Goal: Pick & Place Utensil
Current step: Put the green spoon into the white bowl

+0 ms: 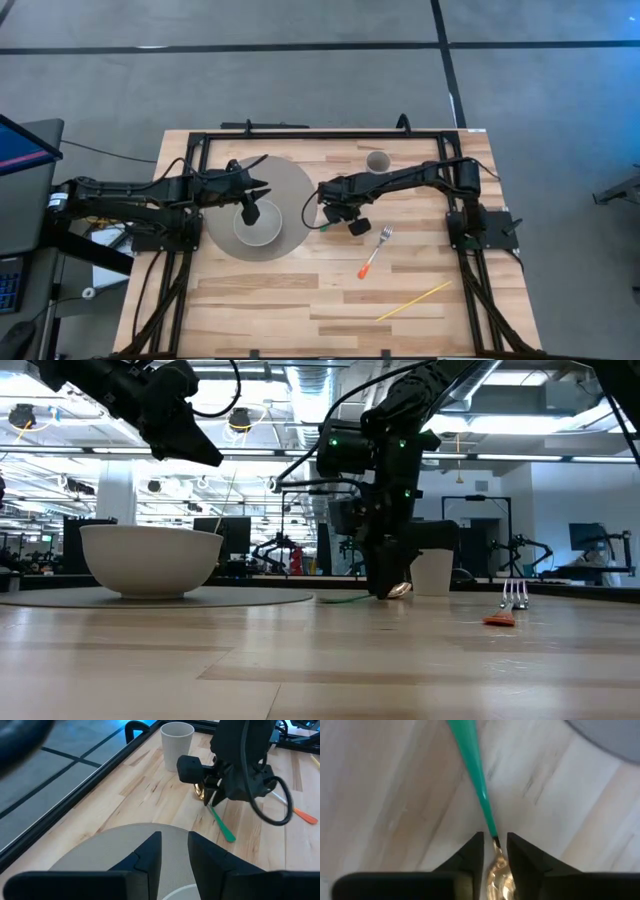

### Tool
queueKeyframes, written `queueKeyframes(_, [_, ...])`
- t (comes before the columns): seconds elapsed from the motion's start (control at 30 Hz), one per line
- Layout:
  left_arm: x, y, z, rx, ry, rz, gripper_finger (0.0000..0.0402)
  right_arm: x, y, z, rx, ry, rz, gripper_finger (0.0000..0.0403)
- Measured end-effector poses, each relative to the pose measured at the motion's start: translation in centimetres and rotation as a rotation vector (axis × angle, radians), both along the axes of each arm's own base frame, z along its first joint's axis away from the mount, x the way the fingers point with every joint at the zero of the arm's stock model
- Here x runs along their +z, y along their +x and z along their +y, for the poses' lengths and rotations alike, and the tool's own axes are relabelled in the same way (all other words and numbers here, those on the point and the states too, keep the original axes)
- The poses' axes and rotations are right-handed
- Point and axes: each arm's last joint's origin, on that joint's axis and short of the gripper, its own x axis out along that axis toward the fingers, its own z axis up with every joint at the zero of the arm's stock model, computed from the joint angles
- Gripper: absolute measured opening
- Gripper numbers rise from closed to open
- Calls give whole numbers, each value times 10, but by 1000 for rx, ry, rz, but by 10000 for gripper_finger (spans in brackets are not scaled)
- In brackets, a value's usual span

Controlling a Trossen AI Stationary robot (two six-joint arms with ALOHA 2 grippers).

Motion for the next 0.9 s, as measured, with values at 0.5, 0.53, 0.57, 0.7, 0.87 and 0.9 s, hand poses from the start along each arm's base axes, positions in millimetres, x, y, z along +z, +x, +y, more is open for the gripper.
queueKeyframes(0.5, [0, 0, 0, 7, -13, -6, 96, 0, -2, -14, -13, 178, -17, 36])
queueKeyframes(0.53, [0, 0, 0, 16, -29, -16, 96, 0, -2, -14, -6, 201, -22, 20])
queueKeyframes(0.57, [1, 0, 0, 22, -47, -29, 96, 0, -1, -14, 3, 212, -32, 12])
queueKeyframes(0.7, [2, 2, -1, -9, -83, -59, 96, 1, 3, -9, 27, 211, -72, 19])
queueKeyframes(0.87, [5, 4, -3, -31, -86, -95, 96, 5, 4, -1, 57, 205, -78, 6])
queueKeyframes(0.9, [6, 4, -4, -40, -88, -97, 96, 6, 6, 3, 65, 205, -82, 5])
